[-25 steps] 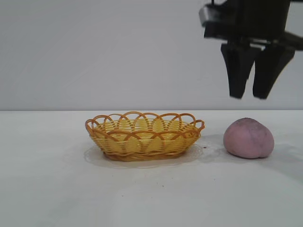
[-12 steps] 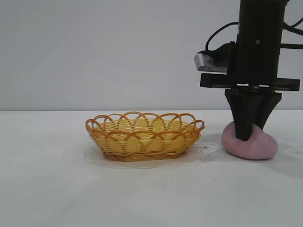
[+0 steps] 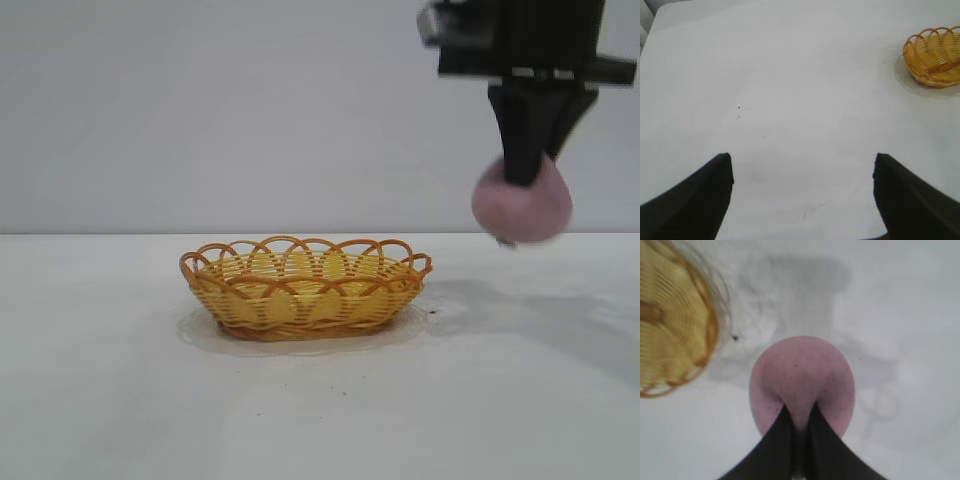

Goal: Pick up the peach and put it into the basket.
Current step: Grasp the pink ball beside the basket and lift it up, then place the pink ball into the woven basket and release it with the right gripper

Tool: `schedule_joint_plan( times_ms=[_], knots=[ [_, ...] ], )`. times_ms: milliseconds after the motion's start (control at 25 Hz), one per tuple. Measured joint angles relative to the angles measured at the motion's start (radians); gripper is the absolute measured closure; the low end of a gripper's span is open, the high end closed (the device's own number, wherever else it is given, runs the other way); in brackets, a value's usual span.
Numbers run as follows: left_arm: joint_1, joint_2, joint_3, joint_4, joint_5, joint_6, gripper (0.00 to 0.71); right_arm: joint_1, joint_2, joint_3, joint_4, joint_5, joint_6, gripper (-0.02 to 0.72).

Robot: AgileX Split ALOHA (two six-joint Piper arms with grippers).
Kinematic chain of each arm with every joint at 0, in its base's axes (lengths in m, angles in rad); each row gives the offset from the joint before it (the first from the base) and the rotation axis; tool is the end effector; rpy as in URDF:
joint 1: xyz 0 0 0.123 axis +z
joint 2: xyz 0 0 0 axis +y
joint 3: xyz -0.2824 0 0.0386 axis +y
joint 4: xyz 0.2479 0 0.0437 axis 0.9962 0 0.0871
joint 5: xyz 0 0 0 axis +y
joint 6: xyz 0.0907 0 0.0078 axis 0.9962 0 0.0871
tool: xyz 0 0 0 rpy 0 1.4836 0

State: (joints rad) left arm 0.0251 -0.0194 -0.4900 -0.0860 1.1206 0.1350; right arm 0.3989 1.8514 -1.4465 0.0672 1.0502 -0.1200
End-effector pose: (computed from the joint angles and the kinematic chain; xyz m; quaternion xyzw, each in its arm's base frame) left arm -0.0092 -0.0073 0.2697 0.0507 0.8638 -0.0028 0.5012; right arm 0.3469 0.1520 0.2372 -0.2419 0.9645 0.0445 0.0960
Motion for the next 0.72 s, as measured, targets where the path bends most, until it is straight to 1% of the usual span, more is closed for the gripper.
schedule_joint_plan(
  times_ms=[80, 200, 280, 400, 480, 720],
  knots=[
    [0.0, 0.0, 0.0, 0.0, 0.0, 0.002, 0.195, 0.011, -0.005, -0.029, 0.032, 0.005, 0.0, 0.703],
    [0.0, 0.0, 0.0, 0.0, 0.0, 0.002, 0.195, 0.053, -0.005, -0.042, 0.058, -0.002, 0.0, 0.703],
    [0.0, 0.0, 0.0, 0.0, 0.0, 0.002, 0.195, 0.094, -0.005, -0.045, 0.064, -0.022, 0.0, 0.703],
    [0.0, 0.0, 0.0, 0.0, 0.0, 0.002, 0.195, 0.157, -0.003, -0.049, 0.074, -0.078, 0.0, 0.703],
    [0.0, 0.0, 0.0, 0.0, 0.0, 0.002, 0.195, 0.193, 0.007, -0.049, 0.084, -0.101, 0.0, 0.703],
    [0.0, 0.0, 0.0, 0.0, 0.0, 0.002, 0.195, 0.239, 0.098, -0.049, 0.093, -0.137, 0.0, 0.703]
  ],
)
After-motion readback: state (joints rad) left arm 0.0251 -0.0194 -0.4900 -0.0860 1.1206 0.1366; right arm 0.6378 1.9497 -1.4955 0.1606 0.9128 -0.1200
